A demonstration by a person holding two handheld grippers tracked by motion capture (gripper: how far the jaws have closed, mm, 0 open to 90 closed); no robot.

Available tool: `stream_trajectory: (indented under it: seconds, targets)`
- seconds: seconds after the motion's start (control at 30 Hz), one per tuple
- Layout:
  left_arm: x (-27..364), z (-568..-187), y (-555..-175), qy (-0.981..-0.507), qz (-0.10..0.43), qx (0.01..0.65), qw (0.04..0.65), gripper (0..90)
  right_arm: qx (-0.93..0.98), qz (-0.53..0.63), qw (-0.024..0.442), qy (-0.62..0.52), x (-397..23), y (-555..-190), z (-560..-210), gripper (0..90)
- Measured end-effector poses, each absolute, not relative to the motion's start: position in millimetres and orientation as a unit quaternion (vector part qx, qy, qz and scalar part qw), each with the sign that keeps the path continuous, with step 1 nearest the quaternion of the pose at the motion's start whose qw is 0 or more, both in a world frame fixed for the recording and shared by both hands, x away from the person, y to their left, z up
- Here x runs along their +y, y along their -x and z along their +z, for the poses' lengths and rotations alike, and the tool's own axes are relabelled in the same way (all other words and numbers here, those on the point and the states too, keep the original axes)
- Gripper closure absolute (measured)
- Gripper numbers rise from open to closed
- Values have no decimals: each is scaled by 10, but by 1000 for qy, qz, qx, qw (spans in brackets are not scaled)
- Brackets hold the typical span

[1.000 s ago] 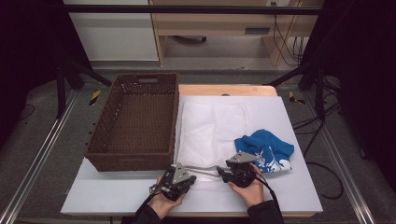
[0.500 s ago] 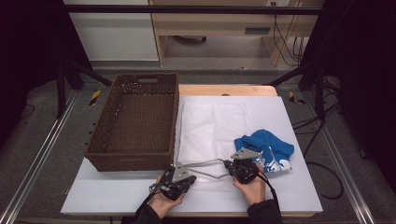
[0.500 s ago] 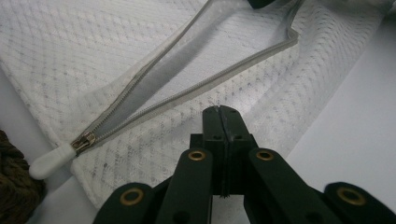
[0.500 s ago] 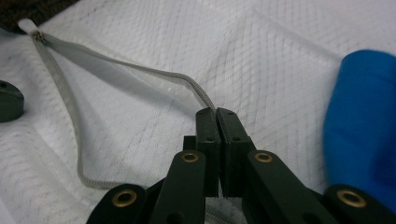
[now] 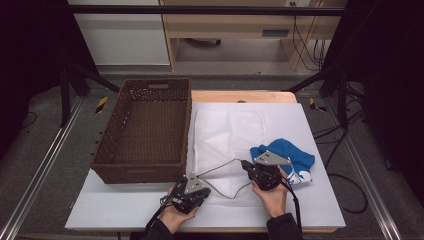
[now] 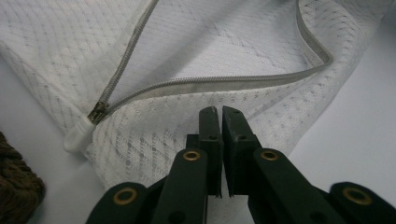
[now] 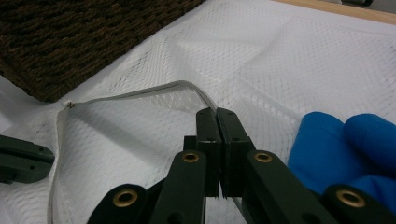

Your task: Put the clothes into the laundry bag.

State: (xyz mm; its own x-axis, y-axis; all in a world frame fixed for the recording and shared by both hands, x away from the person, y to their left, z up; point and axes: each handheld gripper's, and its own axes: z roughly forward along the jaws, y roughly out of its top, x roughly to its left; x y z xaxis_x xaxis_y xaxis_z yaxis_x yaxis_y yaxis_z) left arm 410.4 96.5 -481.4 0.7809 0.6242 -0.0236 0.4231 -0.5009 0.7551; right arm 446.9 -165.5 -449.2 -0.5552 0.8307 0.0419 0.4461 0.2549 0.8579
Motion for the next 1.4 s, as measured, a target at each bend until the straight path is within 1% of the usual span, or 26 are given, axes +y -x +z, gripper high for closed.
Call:
stream_trajectory:
  seconds: [0.2, 0.37, 0.43, 0.5, 0.57, 0.7, 0.77, 0.83, 0.9, 0.97, 1.0, 1.03, 1.1, 1.13, 1.2, 1.27, 1.37, 1.4]
  targets:
    - [985, -4596, -4099, -848, 146, 291, 419, 756, 760, 447, 218, -419, -1678, -4471, -4472, 890]
    - [967, -4431, -4194, -836, 161, 294, 434, 666, 760, 450, 218, -416, -1683, -4471, -4452, 891]
    - [917, -4334, -4293, -828, 176, 297, 441, 634, 758, 452, 218, -416, -1684, -4471, -4446, 891]
    - [868, -4309, -4369, -826, 179, 298, 443, 601, 758, 452, 216, -417, -1685, -4469, -4440, 891]
    - [789, -4309, -4478, -828, 170, 303, 441, 568, 758, 452, 216, -417, -1684, -4467, -4438, 891]
    - [611, -4370, -4640, -832, 169, 304, 431, 550, 759, 453, 216, -415, -1692, -4470, -4434, 891]
    - [538, -4396, -4708, -834, 165, 306, 428, 568, 758, 454, 214, -417, -1696, -4462, -4428, 891]
    - [484, -4412, -4757, -838, 158, 303, 426, 620, 757, 458, 215, -413, -1702, -4463, -4424, 890]
    - [464, -4413, -4770, -840, 155, 300, 425, 696, 757, 458, 213, -414, -1703, -4459, -4422, 890]
    - [446, -4410, -4783, -841, 155, 293, 428, 797, 758, 459, 211, -412, -1705, -4465, -4427, 890]
    - [446, -4406, -4796, -842, 147, 289, 432, 855, 759, 457, 209, -413, -1704, -4464, -4429, 889]
    - [450, -4404, -4798, -841, 143, 290, 434, 876, 761, 456, 207, -413, -1703, -4463, -4434, 888]
    - [453, -4404, -4800, -842, 138, 289, 435, 883, 761, 456, 208, -411, -1701, -4466, -4440, 884]
    - [454, -4406, -4797, -842, 137, 290, 435, 884, 762, 455, 207, -413, -1704, -4462, -4450, 811]
    - [455, -4402, -4790, -842, 138, 292, 433, 885, 763, 453, 210, -411, -1715, -4447, -4455, 780]
    - [466, -4392, -4784, -840, 137, 293, 436, 886, 764, 450, 213, -411, -1754, -4400, -4456, 725]
    - [464, -4396, -4792, -837, 135, 297, 440, 887, 765, 453, 214, -405, -1825, -4272, -4465, 691]
    - [463, -4399, -4798, -836, 133, 298, 441, 887, 765, 453, 212, -406, -1852, -4230, -4483, 696]
